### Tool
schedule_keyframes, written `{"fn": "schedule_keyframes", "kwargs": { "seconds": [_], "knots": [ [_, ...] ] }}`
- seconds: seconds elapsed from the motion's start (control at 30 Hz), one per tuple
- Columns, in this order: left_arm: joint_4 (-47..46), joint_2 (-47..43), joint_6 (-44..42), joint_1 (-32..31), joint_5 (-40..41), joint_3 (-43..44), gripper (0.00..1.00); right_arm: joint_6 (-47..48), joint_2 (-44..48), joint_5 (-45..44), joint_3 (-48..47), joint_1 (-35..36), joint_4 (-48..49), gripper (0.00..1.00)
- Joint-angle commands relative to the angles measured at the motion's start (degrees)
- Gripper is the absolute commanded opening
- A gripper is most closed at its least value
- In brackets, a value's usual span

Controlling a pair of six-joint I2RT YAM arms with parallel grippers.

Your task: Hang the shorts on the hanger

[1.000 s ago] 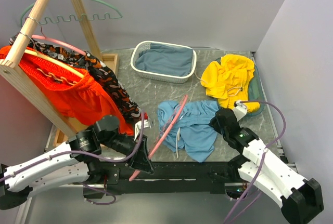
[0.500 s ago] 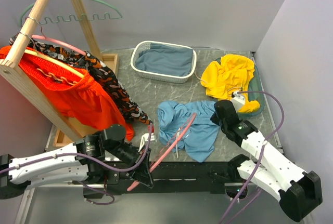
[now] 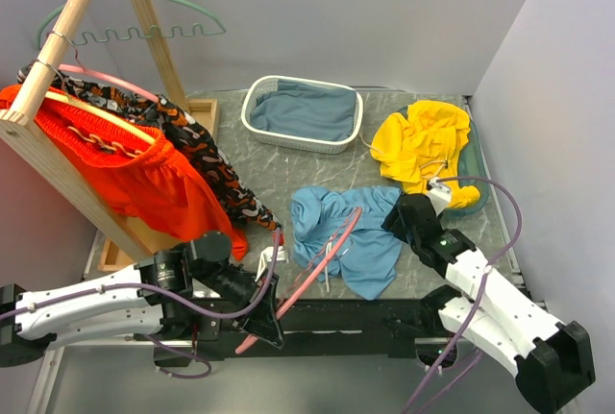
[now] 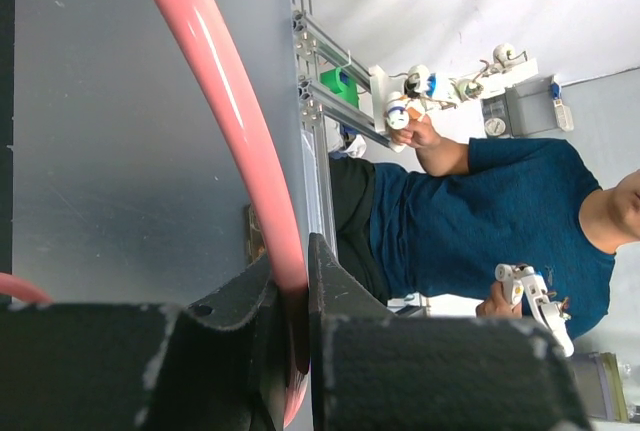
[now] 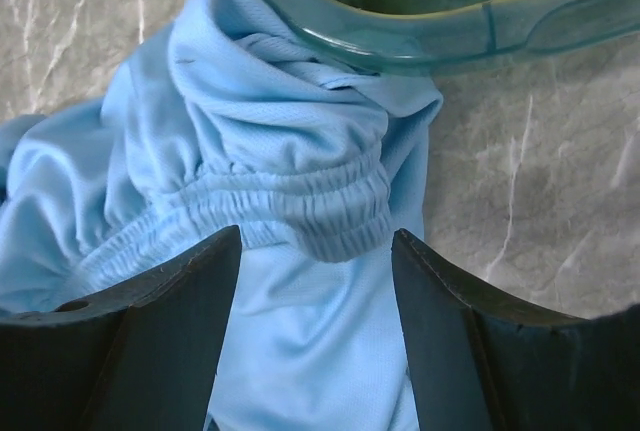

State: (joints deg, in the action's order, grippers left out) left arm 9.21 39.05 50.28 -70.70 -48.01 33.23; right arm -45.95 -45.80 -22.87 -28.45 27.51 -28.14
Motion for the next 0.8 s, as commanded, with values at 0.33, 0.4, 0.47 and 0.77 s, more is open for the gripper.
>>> {"fn": "schedule_keyframes", "kwargs": {
  "seconds": [0.33, 0.4, 0.47, 0.77],
  "knots": [
    [-4.5, -3.9, -1.2, -0.3, -1.1, -1.3, 0.01, 3.5, -5.4, -1.5, 0.9, -4.2, 10.5, 0.44],
    [-6.0, -4.1, -0.7, -0.4, -1.5, -2.1, 0.01, 3.9, -6.3, -0.2, -0.9, -4.2, 10.1, 0.14],
    [-6.6, -4.2, -0.6, -0.5, -1.5, -2.9, 0.01, 4.1, -6.5, 1.6, -3.5, -4.1, 8.7, 0.0],
    [-8.8, -2.9, -1.7, -2.1, -1.5, -3.6, 0.01, 0.3, -7.2, 11.4, -15.6, -3.6, 0.1, 0.0]
  ]
}}
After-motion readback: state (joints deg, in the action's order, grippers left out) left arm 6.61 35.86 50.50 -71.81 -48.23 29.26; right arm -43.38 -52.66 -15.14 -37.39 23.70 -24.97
